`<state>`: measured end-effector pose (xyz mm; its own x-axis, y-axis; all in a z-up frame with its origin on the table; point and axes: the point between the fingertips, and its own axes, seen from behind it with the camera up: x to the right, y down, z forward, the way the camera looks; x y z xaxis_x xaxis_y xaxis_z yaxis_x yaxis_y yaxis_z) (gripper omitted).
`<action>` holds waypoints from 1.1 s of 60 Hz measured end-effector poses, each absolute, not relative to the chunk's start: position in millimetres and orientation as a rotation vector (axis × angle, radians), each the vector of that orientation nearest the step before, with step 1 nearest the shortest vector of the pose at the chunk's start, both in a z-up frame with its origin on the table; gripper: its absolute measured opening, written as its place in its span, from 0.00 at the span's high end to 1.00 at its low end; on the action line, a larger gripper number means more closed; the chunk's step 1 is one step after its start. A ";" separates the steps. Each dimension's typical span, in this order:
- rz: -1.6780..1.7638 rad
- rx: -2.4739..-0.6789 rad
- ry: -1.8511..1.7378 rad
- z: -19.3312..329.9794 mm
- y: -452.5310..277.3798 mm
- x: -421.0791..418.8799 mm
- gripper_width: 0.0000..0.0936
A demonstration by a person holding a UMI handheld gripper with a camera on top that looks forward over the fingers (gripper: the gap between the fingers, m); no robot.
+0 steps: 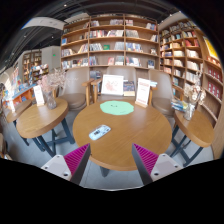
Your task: Arrange mouse
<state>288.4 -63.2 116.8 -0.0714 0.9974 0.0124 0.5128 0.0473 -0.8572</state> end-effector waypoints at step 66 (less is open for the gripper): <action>0.837 -1.687 -1.661 -11.9 -163.4 120.8 0.08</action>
<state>120.8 -163.4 -11.9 0.0081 0.9999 -0.0150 0.6069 -0.0168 -0.7946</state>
